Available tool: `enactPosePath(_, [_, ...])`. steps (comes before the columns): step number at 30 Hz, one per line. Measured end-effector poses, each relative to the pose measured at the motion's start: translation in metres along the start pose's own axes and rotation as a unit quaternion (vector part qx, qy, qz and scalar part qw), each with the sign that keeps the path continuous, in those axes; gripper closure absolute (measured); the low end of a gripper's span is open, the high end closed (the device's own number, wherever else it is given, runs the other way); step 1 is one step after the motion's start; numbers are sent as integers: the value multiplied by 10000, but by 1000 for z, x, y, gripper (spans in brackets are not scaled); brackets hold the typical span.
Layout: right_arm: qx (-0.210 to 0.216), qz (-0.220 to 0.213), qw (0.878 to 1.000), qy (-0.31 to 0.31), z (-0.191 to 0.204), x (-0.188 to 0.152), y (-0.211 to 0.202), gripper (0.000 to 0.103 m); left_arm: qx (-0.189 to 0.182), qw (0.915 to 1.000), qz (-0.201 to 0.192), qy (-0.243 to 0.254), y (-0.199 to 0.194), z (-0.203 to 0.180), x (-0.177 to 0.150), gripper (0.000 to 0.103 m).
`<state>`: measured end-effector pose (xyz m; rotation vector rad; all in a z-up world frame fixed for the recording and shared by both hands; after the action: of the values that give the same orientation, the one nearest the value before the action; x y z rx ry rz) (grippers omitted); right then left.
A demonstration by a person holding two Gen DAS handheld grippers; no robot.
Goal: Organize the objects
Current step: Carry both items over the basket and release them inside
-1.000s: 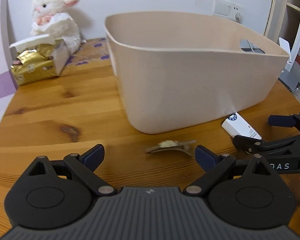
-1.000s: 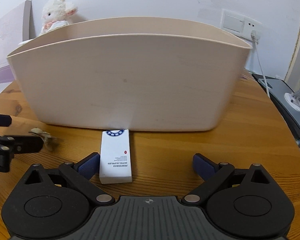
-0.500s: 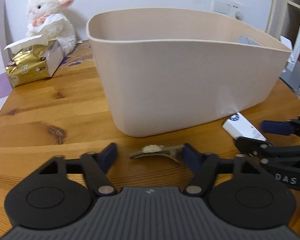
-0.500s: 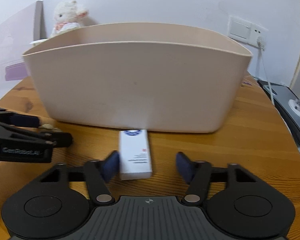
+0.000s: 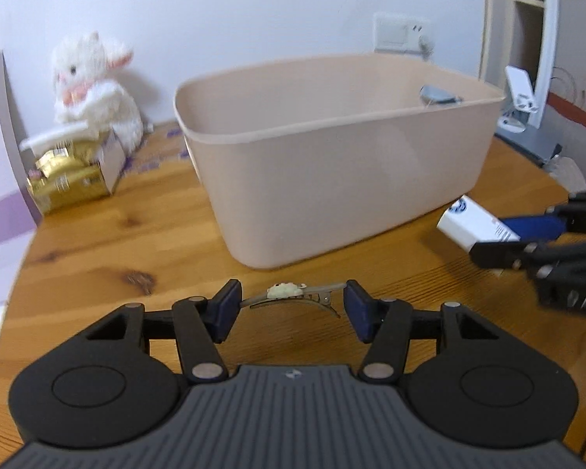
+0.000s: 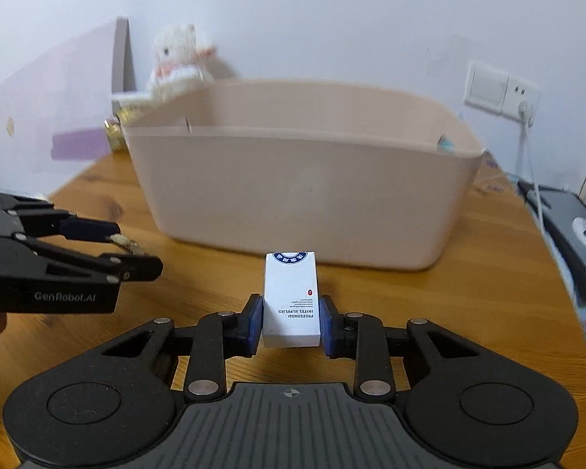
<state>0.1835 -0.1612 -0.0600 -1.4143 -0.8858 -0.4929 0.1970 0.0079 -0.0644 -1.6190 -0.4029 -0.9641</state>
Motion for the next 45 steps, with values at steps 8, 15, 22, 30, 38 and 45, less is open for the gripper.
enactPosePath(8, [-62,-830,9965,110,-21,45,-55,75,-27,9973,-722,129,-48,-7,44,44])
enactPosePath(15, [-247,-1352,9900,321,-49,89,-72,75,91,9938,-1109,54,-51,-3,95,44])
enactPosePath(22, [-463,-1576,9852,497,-63,128,-58,75,337,9951,-919,-162,-18,4,125,44])
enactPosePath(30, [-791,-1294,9874,462,-66,146,-12,75,520,9964,-308,-600,34,21,134,44])
enactPosePath(38, [-985,-554,9923,505,-68,131,43,75,594,9946,441,-721,78,20,118,43])
enactPosePath(45, [-1121,-338,9913,605,-70,116,60,35,861,9938,572,-409,83,18,110,26])
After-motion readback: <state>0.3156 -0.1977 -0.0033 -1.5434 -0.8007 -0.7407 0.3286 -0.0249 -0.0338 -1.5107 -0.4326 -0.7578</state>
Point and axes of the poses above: each gripper's, at about its wrist camera, not at the fingertips, and y roughly the way its jaws point, z to its left, x to its top, the point moved 6 cm from there along y, roughly the way its jaws point, and after that the axes turned 9 degrees about -x, right-handed, at the moved point
